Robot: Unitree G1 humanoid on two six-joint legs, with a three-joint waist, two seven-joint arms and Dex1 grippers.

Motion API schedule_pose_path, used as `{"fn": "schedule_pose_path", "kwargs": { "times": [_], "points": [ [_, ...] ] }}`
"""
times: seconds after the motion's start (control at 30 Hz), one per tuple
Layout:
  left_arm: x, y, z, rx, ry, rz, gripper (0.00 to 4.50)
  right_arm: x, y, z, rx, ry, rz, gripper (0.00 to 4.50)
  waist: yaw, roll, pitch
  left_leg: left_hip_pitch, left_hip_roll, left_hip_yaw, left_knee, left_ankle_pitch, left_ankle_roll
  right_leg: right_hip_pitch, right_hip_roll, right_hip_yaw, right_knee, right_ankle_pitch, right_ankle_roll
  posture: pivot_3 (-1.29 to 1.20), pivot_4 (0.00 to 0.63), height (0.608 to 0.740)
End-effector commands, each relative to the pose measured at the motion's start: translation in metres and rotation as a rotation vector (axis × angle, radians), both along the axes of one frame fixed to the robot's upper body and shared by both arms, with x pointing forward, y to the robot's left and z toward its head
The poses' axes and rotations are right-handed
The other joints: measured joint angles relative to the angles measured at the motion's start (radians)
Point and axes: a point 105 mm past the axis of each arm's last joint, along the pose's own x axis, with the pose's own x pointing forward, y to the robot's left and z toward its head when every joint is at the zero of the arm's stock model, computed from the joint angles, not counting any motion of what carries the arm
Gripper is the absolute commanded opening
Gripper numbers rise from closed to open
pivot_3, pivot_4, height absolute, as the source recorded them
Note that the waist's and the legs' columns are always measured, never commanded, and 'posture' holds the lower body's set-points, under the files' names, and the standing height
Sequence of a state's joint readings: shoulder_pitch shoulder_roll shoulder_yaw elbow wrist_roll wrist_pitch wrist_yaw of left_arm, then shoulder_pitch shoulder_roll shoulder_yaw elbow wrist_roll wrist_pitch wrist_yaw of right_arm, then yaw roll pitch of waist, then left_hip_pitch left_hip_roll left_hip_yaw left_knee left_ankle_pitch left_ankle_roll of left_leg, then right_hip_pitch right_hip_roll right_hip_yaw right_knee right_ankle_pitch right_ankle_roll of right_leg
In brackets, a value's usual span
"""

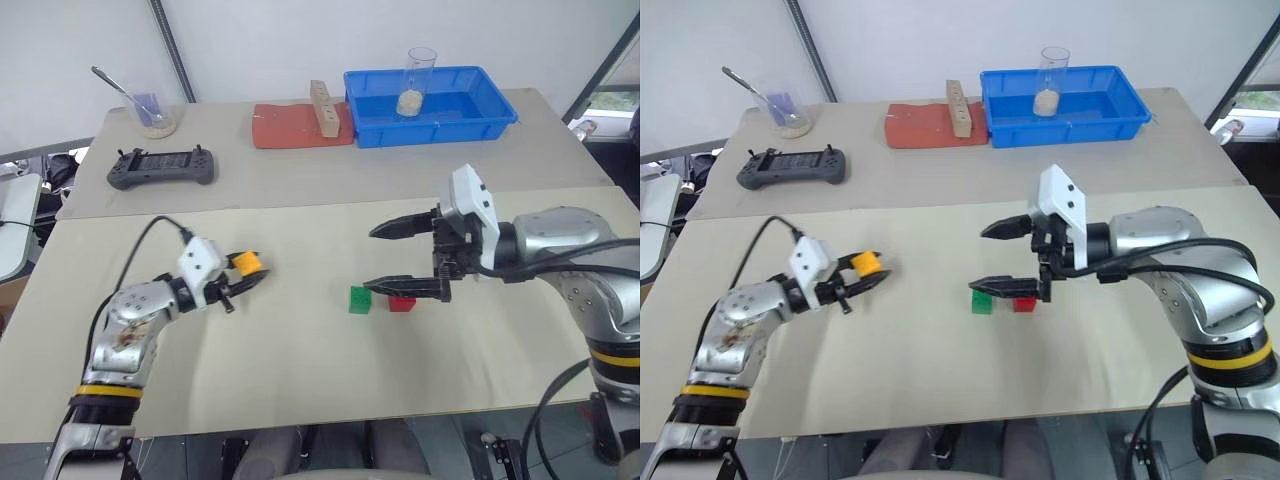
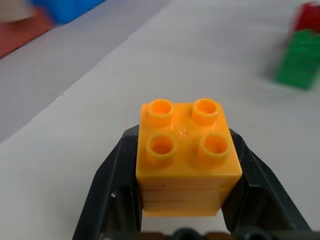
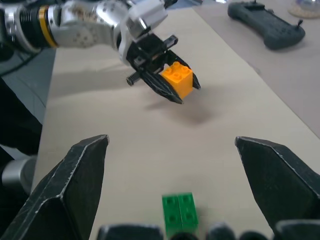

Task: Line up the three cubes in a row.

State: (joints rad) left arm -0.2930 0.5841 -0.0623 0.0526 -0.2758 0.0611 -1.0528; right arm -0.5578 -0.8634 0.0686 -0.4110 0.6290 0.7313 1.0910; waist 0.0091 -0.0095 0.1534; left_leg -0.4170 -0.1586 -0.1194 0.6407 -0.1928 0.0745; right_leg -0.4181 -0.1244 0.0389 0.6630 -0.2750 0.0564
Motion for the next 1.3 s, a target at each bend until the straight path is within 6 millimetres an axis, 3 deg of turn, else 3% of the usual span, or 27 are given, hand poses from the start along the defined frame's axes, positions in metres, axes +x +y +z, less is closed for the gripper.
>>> {"fn": "schedule_pose_path", "kwargs": {
  "times": [0.03, 0.23, 0.53, 0.77, 1.17, 1.2, 1.3],
  "points": [
    [-0.01, -0.021, -0.004, 0.044, 0.008, -0.184, 1.43, -0.002, -0.005, 0.006, -0.012, -0.055, -0.001, 4.5, -0.005, 0.0, 0.0, 0.0, 0.0, 0.001, 0.0, 0.0, 0.0, 0.0, -0.001, 0.0, 0.0, 0.0, 0.0, 0.0, 0.15, 0.74],
    [-0.006, -0.042, -0.026, 0.094, 0.04, -0.321, 1.43, -0.007, -0.006, 0.003, -0.002, -0.045, -0.026, 4.5, -0.007, 0.0, 0.0, -0.001, 0.0, 0.002, 0.0, 0.0, 0.001, -0.001, -0.003, -0.001, 0.0, 0.0, 0.0, 0.0, 0.15, 0.74],
    [0.005, -0.057, -0.032, 0.094, 0.034, -0.355, 1.43, -0.011, -0.006, 0.002, 0.014, -0.043, -0.062, 4.5, 0.002, 0.0, 0.0, -0.004, 0.0, 0.002, 0.003, 0.0, 0.001, -0.003, -0.004, -0.001, 0.0, 0.0, 0.0, 0.0, 0.15, 0.74],
    [0.001, -0.073, -0.034, 0.074, 0.043, -0.405, 1.43, -0.009, -0.006, 0.003, 0.014, -0.045, -0.067, 4.5, 0.003, -0.001, 0.0, -0.004, -0.001, 0.002, 0.004, 0.0, 0.001, -0.002, -0.004, -0.002, 0.001, 0.0, 0.0, 0.0, 0.15, 0.74],
    [0.0, -0.074, -0.04, 0.089, 0.059, -0.417, 1.43, -0.01, -0.007, 0.002, 0.01, -0.043, -0.072, 4.5, 0.002, -0.001, 0.0, -0.004, -0.001, 0.002, 0.004, 0.0, 0.001, -0.002, -0.003, -0.002, 0.001, 0.0, 0.0, 0.0, 0.15, 0.74],
    [0.001, -0.073, -0.04, 0.089, 0.063, -0.412, 2.23, -0.009, -0.007, 0.001, 0.011, -0.043, -0.072, 4.5, 0.002, -0.001, 0.0, -0.004, -0.001, 0.002, 0.004, 0.0, 0.001, -0.002, -0.003, -0.002, 0.001, 0.0, 0.0, 0.0, 0.15, 0.74],
    [0.002, -0.071, -0.039, 0.088, 0.076, -0.408, 3.21, -0.009, -0.006, 0.002, 0.013, -0.044, -0.072, 4.5, 0.002, -0.001, 0.0, -0.004, -0.001, 0.002, 0.004, 0.0, 0.001, -0.003, -0.003, -0.002, 0.001, 0.0, 0.0, 0.0, 0.15, 0.74]
  ]
}}
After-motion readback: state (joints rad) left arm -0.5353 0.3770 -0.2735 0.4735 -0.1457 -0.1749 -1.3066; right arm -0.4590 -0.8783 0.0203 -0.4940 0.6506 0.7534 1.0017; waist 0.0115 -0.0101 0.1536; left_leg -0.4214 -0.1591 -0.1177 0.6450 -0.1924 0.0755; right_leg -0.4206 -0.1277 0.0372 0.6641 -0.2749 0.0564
